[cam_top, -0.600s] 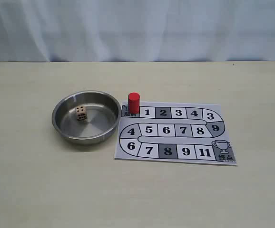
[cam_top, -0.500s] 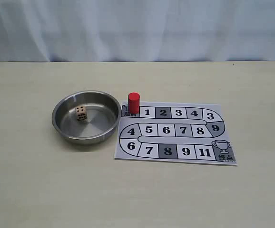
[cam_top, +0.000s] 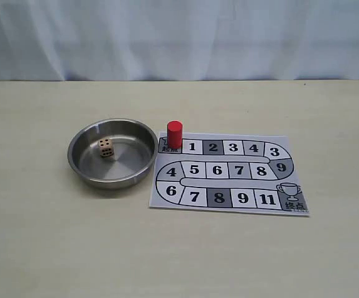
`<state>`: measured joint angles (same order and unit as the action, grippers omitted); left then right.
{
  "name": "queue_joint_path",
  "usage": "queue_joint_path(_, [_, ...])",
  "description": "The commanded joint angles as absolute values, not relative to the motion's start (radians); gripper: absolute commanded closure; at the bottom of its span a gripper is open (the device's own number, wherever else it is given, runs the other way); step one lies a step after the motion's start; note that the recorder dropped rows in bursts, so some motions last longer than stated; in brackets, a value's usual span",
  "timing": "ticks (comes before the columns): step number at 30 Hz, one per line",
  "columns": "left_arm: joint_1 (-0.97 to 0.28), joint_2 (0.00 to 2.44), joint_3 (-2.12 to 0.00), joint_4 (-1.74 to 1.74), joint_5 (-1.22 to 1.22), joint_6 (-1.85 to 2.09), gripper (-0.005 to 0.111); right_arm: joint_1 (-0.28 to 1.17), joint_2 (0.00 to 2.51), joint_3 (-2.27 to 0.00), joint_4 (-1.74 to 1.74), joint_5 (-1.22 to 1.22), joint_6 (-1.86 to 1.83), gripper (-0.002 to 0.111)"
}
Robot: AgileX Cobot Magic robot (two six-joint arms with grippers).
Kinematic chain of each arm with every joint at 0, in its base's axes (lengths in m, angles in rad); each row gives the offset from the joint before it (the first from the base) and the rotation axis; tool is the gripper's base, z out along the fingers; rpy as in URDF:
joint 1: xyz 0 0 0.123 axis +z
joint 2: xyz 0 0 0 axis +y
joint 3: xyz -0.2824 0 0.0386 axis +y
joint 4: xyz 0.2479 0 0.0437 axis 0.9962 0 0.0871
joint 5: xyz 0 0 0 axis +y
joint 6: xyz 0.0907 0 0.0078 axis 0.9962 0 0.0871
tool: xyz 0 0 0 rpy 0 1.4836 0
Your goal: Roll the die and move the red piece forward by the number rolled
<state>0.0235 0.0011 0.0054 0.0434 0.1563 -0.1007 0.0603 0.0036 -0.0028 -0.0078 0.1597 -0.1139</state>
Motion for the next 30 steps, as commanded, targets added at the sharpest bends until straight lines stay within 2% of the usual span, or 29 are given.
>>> queue_joint_path(1, [0.024, 0.0, 0.0, 0.044, 0.144, -0.1, 0.107, 0.061, 0.0, 0.0, -0.007, 0.132, -0.119, 0.104])
queue_joint_path(13, [0.024, 0.0, 0.0, 0.044, 0.144, -0.1, 0.107, 0.061, 0.0, 0.0, 0.198, -0.103, -0.055, 0.104])
queue_joint_path(22, [0.024, 0.0, 0.0, 0.044, 0.142, -0.1, 0.107, 0.061, 0.011, -0.268, 0.21, 0.034, -0.055, 0.104])
queue_joint_path(27, [0.024, 0.0, 0.0, 0.044, 0.142, -0.1, 0.107, 0.061, 0.221, -0.534, 0.231, 0.243, -0.055, 0.104])
queue_joint_path(30, [0.024, 0.0, 0.0, 0.044, 0.142, -0.1, 0.107, 0.061, 0.326, -0.622, 0.231, 0.285, -0.055, 0.104])
